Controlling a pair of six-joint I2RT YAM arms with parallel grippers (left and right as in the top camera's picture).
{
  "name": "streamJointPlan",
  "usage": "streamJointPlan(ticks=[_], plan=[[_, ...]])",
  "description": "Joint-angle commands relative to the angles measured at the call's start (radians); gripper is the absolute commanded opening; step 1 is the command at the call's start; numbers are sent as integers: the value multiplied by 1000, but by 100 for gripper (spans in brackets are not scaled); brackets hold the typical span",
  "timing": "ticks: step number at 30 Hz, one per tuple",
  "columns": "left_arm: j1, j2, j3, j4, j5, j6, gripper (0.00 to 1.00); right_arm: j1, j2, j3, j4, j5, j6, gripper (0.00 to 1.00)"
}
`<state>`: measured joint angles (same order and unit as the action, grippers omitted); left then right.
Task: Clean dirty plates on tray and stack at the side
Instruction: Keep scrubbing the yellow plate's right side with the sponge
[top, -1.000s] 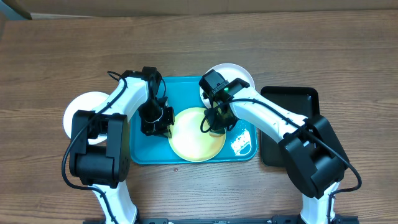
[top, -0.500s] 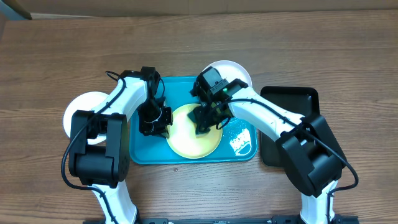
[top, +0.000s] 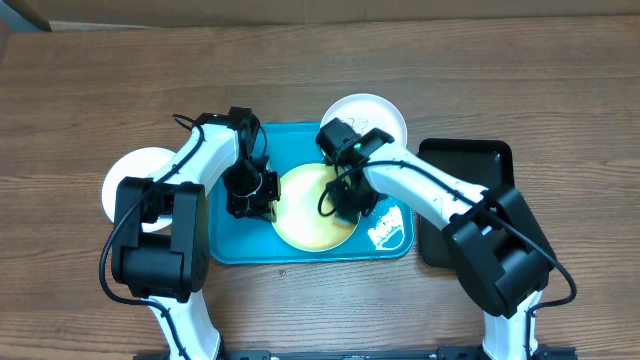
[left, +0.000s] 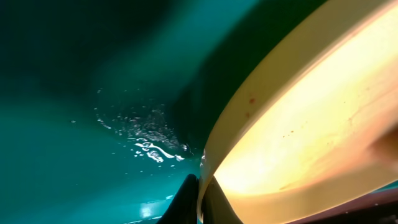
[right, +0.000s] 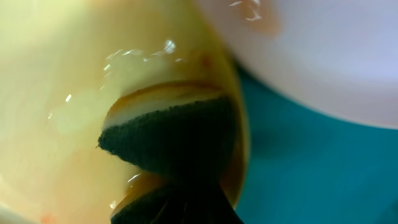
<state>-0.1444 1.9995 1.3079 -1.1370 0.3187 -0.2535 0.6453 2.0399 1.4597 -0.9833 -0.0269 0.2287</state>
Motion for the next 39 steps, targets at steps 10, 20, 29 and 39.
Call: streamJointPlan(ticks=[10,20,29,39], plan=[[5,11,-5,-8,-40,6,4,-29,16,21,232,95,22,8],[5,11,-5,-11,-40,6,4,-27,16,21,331,-20,22,11],[5,11,-5,-14,-40,6,4,-27,16,21,425,52,-104,9],[5,11,-5,-14,-40,6,4,-31,16,-14,288,81,-103,5]])
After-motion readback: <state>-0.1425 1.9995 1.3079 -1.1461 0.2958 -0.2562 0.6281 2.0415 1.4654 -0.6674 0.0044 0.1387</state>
